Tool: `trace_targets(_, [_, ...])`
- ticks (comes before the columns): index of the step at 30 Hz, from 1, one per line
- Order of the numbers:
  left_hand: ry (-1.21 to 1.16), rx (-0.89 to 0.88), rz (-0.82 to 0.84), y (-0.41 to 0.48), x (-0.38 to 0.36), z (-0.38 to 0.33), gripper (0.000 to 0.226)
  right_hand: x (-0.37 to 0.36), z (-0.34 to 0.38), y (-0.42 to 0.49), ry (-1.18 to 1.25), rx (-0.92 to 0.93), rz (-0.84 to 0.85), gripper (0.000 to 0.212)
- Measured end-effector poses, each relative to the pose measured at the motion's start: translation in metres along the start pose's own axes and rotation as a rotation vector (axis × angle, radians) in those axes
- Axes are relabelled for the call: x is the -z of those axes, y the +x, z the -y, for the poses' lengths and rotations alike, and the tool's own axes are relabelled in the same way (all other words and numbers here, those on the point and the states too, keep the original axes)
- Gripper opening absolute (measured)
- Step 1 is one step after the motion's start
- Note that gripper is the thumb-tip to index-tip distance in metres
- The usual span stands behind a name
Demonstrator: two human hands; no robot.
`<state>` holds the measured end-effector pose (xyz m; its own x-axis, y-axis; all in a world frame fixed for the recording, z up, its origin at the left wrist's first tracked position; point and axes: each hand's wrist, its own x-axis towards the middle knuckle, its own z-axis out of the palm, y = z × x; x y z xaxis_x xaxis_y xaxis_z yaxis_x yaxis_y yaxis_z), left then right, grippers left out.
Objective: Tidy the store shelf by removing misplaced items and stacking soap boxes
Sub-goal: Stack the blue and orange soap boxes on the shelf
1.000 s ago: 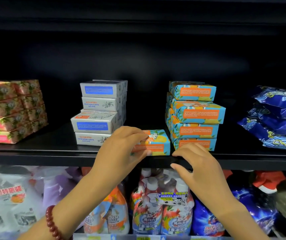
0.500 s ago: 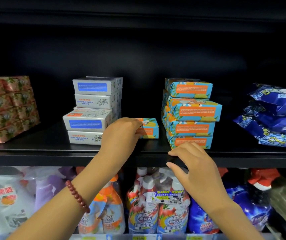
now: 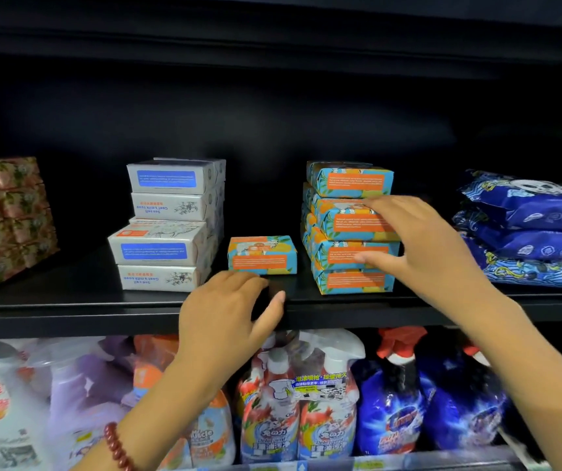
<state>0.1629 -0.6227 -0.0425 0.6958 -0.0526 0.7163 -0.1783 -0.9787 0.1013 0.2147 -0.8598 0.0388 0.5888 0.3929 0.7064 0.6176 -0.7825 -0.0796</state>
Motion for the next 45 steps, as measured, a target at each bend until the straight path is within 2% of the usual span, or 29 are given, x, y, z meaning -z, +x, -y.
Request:
trace_targets(5, [0.000,0.002,0.005,-0.001,-0.001,0.001,0.048,-0.006,0.004,-0.001,0.013,0.010,-0.149,0.056])
trace_targets(8, [-0.054,0.031,0.016,0.000,0.006,-0.001,0.051,-0.004,0.006,-0.007,-0.061,0.126,-0.253,0.040])
trace_targets(10, [-0.244,0.103,-0.022,0.002,0.015,-0.006,0.050,-0.002,0.011,-0.016,-0.073,0.220,-0.331,0.032])
trace_targets(13, [-0.764,0.295,-0.038,0.014,0.032,-0.018,0.048,-0.002,0.023,-0.027,-0.032,0.338,-0.459,0.031])
trace_targets(16, [-1.207,0.503,0.189,0.025,0.053,-0.034,0.052,-0.005,0.042,-0.032,-0.054,0.477,-0.563,0.023])
trace_targets(18, [-1.309,0.497,0.304,0.025,0.060,-0.038,0.043,-0.009,0.050,-0.031,-0.081,0.556,-0.609,0.014])
trace_targets(21, [-1.422,0.447,0.283,0.019,0.064,-0.040,0.018,-0.011,0.052,-0.033,-0.059,0.579,-0.536,0.018])
trace_targets(23, [-1.425,0.412,0.186,0.016,0.064,-0.038,0.015,-0.006,0.052,-0.036,0.057,0.494,-0.400,0.032])
trace_targets(25, [-1.368,0.346,0.093,0.013,0.062,-0.035,0.026,0.003,0.054,-0.036,0.250,0.301,-0.283,0.052])
trace_targets(27, [-1.325,0.267,0.059,0.011,0.060,-0.032,0.030,0.011,0.057,-0.034,0.456,0.095,-0.153,0.068])
trace_targets(29, [-1.276,0.196,0.060,0.009,0.058,-0.031,0.030,0.012,0.058,-0.030,0.601,-0.003,-0.035,0.071])
trace_targets(31, [-1.237,0.142,0.059,0.009,0.057,-0.030,0.035,0.010,0.058,-0.029,0.601,0.017,-0.032,0.065])
trace_targets(33, [-1.250,0.105,0.060,0.010,0.056,-0.028,0.044,0.009,0.060,-0.029,0.526,0.082,-0.128,0.049])
trace_targets(37, [-1.269,0.207,0.143,0.014,0.060,-0.022,0.090,-0.001,0.060,-0.034,0.414,0.253,-0.325,0.029])
trace_targets(38, [-1.258,0.224,0.165,0.014,0.060,-0.021,0.090,-0.003,0.059,-0.035,0.412,0.283,-0.356,0.029])
trace_targets(41, [-1.251,0.189,0.204,0.015,0.062,-0.024,0.064,-0.009,0.057,-0.035,0.402,0.324,-0.388,0.041])
trace_targets(43, [-1.264,0.176,0.173,0.014,0.060,-0.023,0.060,-0.011,0.056,-0.036,0.387,0.308,-0.344,0.047])
trace_targets(45, [-1.259,0.151,0.111,0.013,0.057,-0.020,0.059,-0.009,0.056,-0.037,0.427,0.180,-0.227,0.059])
